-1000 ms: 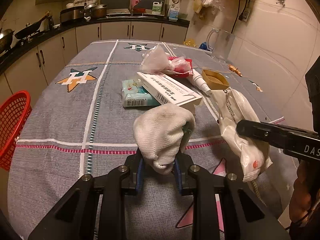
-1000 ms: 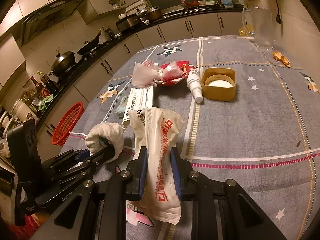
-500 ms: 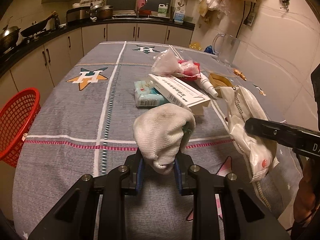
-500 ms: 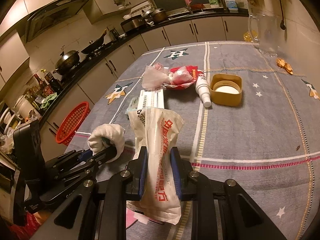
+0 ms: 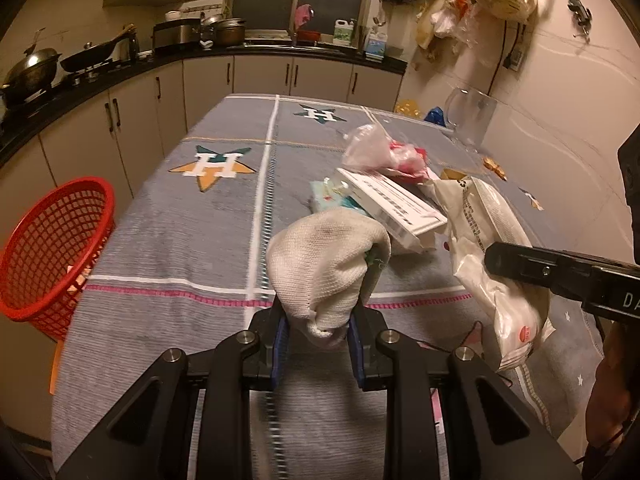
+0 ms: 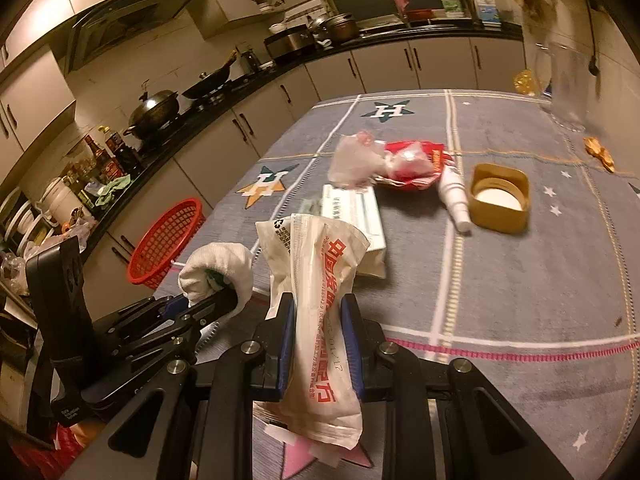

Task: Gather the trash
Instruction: 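Carry the sock and plastic bag over to the red basket with both grippers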

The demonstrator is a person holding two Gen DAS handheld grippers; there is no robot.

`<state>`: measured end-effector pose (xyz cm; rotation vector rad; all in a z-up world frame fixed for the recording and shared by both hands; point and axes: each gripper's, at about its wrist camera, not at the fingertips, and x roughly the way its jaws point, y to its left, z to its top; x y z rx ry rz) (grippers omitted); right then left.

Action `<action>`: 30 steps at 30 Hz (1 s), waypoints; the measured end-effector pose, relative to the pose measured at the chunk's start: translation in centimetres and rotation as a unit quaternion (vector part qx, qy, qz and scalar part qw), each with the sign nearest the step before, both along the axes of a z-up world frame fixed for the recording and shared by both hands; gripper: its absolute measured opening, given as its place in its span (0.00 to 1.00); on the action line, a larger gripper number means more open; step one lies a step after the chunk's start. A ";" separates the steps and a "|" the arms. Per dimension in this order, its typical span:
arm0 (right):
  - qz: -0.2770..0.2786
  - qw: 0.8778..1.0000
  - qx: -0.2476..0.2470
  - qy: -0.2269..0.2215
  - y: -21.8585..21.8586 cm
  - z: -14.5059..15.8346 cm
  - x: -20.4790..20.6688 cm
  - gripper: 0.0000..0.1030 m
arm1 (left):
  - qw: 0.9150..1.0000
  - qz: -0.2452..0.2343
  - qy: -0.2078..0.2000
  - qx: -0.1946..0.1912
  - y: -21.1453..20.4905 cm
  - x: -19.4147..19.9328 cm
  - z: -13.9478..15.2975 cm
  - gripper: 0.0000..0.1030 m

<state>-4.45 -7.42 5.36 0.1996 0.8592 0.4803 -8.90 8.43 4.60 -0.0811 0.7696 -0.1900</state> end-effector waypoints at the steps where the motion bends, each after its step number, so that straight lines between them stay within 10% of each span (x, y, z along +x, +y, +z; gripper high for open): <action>1: 0.001 1.000 0.000 0.000 0.2 0.1 0.1 0.24 | 1.000 0.005 -0.002 -0.001 0.4 0.0 0.2 0.24; 30: 0.147 0.989 -0.001 0.014 17.6 2.6 6.5 0.24 | 0.982 0.183 -0.043 0.032 18.7 -0.5 3.9 0.24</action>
